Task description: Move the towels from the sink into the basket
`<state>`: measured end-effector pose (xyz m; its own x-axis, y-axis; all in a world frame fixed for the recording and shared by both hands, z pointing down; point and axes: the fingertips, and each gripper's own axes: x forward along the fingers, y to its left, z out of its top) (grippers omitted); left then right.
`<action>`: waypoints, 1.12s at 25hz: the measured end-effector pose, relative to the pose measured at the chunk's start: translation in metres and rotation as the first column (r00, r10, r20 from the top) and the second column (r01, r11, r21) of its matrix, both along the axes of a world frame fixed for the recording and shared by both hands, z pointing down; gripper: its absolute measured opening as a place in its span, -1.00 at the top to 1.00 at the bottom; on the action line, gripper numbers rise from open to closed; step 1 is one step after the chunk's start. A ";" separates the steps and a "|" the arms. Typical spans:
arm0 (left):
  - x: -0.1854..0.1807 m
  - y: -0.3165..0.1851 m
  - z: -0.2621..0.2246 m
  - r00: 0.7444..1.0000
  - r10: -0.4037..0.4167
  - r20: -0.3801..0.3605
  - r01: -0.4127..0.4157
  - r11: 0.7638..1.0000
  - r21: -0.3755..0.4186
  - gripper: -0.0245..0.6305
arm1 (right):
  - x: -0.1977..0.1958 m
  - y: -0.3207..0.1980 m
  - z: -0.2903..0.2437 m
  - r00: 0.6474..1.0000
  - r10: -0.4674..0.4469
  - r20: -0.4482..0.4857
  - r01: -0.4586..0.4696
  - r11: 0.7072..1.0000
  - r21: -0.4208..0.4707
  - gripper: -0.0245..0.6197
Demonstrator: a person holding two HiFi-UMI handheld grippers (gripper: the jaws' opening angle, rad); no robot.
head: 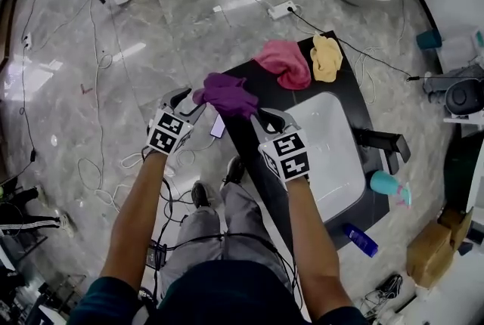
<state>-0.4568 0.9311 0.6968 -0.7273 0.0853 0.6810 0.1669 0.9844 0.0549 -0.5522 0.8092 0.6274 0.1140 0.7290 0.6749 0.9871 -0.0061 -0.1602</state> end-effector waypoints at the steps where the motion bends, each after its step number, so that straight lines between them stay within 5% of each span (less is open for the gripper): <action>1: -0.002 0.001 0.005 1.000 0.002 -0.006 -0.002 1.000 -0.004 0.30 | 0.001 0.001 0.006 1.000 -0.008 -0.004 0.008 1.000 0.010 0.68; 8: -0.009 0.001 0.031 0.999 -0.003 -0.053 0.002 1.000 -0.014 0.33 | 0.004 0.004 0.042 0.999 -0.042 0.002 0.042 0.996 0.079 0.57; 14: -0.010 0.005 0.030 0.999 -0.039 -0.037 0.037 0.998 -0.046 0.86 | -0.003 0.006 0.053 0.998 -0.040 0.042 0.036 0.995 0.096 0.80; 28: -0.006 0.023 -0.052 0.989 -0.103 0.109 0.117 0.985 -0.124 0.88 | -0.005 0.020 -0.023 0.985 0.009 0.173 0.000 0.999 -0.052 0.85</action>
<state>-0.4633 0.9538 0.6445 -0.7736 0.2513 0.5817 0.2745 0.9603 -0.0498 -0.5575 0.8295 0.6047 -0.0047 0.7633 0.6460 0.9999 -0.0052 0.0133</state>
